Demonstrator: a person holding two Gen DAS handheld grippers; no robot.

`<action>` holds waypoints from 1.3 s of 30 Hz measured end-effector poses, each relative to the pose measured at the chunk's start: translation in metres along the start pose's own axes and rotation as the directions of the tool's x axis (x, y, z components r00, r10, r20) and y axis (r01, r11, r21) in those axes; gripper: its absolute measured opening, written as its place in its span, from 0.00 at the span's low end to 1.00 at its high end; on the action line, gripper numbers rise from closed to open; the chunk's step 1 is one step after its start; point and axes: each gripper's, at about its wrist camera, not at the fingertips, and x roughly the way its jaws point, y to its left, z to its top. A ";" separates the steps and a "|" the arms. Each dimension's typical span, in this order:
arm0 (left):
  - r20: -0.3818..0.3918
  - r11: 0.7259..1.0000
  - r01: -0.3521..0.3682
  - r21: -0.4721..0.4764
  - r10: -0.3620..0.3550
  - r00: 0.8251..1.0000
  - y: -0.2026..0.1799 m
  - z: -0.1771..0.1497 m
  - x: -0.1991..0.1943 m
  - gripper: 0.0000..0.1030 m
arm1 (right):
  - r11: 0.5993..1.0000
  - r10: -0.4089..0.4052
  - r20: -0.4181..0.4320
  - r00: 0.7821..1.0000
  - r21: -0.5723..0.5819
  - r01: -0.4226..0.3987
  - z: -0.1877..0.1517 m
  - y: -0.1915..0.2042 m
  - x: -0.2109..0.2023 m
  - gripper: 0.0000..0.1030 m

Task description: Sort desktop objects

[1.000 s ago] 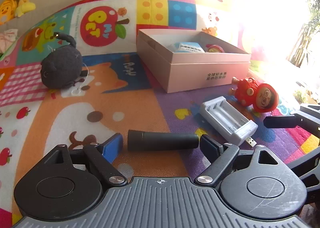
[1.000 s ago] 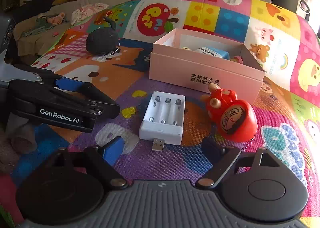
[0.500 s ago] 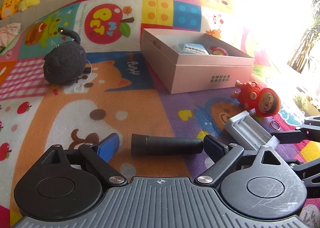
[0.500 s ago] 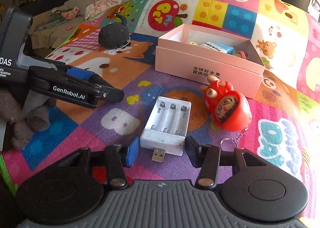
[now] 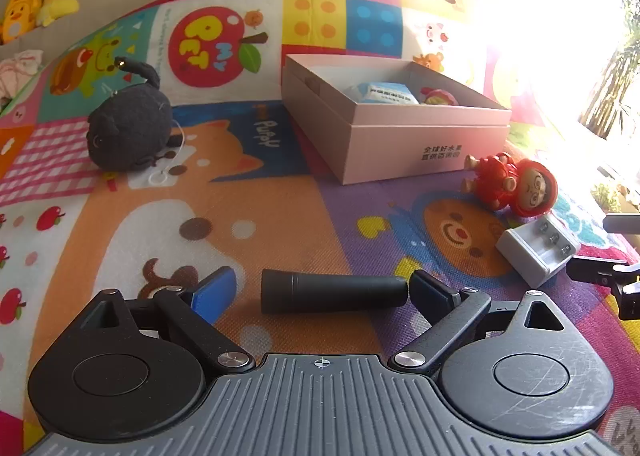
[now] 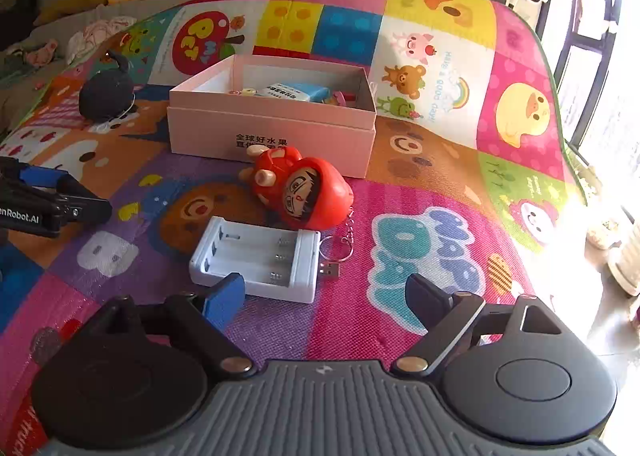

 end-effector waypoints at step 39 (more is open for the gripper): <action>0.012 0.994 -0.049 0.094 0.048 0.999 -0.017 -0.003 -0.002 0.78 | 0.997 0.070 -0.011 0.998 -0.033 -0.070 0.005 0.026 0.019 0.89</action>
